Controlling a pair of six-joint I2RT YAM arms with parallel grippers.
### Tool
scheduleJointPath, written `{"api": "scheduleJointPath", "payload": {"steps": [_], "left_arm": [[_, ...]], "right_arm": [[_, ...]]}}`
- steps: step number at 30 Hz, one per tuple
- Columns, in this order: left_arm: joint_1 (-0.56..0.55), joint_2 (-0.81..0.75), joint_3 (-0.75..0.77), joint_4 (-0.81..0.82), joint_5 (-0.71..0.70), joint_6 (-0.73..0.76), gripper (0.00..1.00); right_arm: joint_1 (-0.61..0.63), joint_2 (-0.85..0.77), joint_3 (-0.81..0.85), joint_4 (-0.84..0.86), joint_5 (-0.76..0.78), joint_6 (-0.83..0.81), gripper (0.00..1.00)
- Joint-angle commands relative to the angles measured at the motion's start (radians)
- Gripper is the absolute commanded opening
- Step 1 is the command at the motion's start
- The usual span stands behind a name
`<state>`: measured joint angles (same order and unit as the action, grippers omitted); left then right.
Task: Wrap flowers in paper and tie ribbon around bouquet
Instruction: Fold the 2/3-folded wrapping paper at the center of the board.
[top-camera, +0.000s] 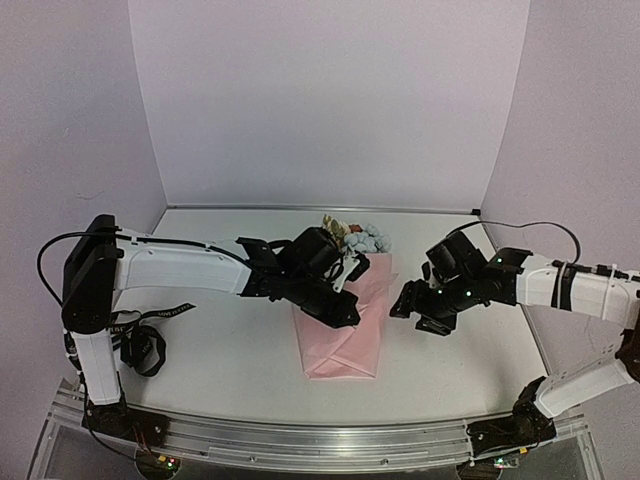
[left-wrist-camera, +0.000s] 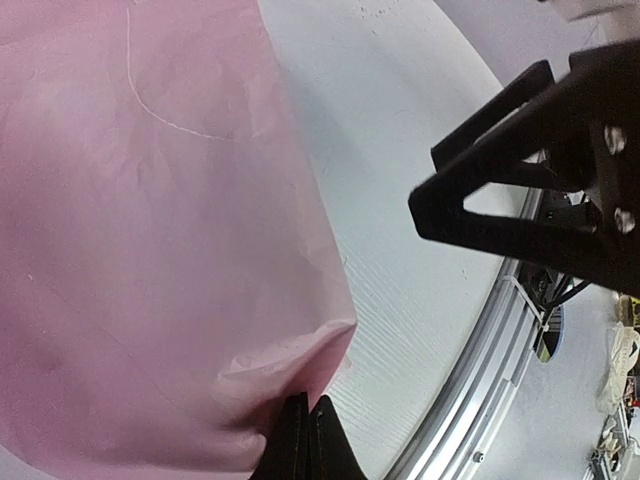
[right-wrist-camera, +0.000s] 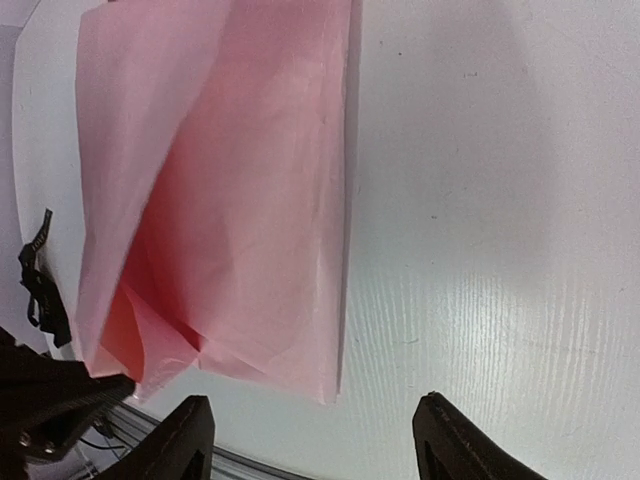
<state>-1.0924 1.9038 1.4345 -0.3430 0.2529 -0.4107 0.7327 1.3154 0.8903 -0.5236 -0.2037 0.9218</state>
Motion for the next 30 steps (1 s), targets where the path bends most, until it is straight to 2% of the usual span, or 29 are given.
{"api": "scheduleJointPath", "payload": {"steps": [1, 12, 18, 23, 26, 29, 30], "left_arm": [[-0.005, 0.012, 0.049, -0.016, 0.021, 0.025, 0.0], [-0.005, 0.017, 0.052, -0.016, 0.027, 0.027, 0.0], [-0.006, 0.029, 0.066, -0.02, 0.034, 0.031, 0.0], [-0.006, 0.033, 0.07, -0.02, 0.033, 0.032, 0.0], [-0.006, 0.032, 0.066, -0.019, 0.034, 0.032, 0.0], [-0.006, 0.016, 0.053, -0.017, 0.043, 0.031, 0.08], [-0.006, 0.005, 0.042, -0.013, 0.043, 0.029, 0.13]], "right_arm": [[-0.018, 0.042, 0.104, 0.016, 0.002, 0.04, 0.76], [-0.034, 0.185, 0.179, 0.112, 0.006, 0.138, 0.77], [-0.043, 0.269, 0.236, 0.133, -0.005, 0.159, 0.63], [-0.057, 0.309, 0.255, 0.153, -0.009, 0.184, 0.43], [-0.059, 0.313, 0.258, 0.154, -0.007, 0.184, 0.22], [-0.059, 0.309, 0.267, 0.141, -0.003, 0.153, 0.01], [-0.06, 0.303, 0.273, 0.115, 0.005, 0.125, 0.0]]}}
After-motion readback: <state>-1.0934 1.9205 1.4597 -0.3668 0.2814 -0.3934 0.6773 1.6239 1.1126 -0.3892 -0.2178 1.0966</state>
